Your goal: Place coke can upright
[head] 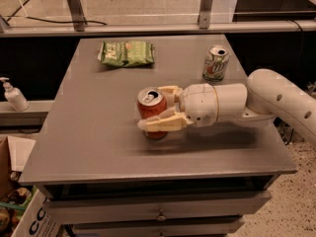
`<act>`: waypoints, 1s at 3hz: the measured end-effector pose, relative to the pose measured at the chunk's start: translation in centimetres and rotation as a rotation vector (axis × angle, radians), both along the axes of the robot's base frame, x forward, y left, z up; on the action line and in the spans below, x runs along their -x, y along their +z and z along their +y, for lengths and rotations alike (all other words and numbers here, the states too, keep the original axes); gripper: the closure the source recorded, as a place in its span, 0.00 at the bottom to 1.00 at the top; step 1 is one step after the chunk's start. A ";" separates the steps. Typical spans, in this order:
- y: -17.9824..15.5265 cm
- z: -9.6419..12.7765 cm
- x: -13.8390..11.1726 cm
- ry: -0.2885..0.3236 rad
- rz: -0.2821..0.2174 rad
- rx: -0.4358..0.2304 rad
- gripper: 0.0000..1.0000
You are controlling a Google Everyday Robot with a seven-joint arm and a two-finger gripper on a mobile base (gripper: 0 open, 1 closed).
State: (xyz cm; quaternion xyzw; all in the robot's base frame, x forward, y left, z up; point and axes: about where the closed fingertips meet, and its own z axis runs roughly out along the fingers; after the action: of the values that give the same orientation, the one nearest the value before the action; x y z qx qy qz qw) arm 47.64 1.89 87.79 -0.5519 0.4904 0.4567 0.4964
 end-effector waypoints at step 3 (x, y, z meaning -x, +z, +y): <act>-2.8 -10.2 0.9 -0.291 0.075 0.011 0.00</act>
Offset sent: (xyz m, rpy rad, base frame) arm -0.0077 -0.0960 -0.0390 -0.0269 0.1038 -0.2893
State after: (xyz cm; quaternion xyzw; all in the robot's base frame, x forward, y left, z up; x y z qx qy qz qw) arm 46.79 -8.33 84.97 -0.4601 0.5859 0.3974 0.5359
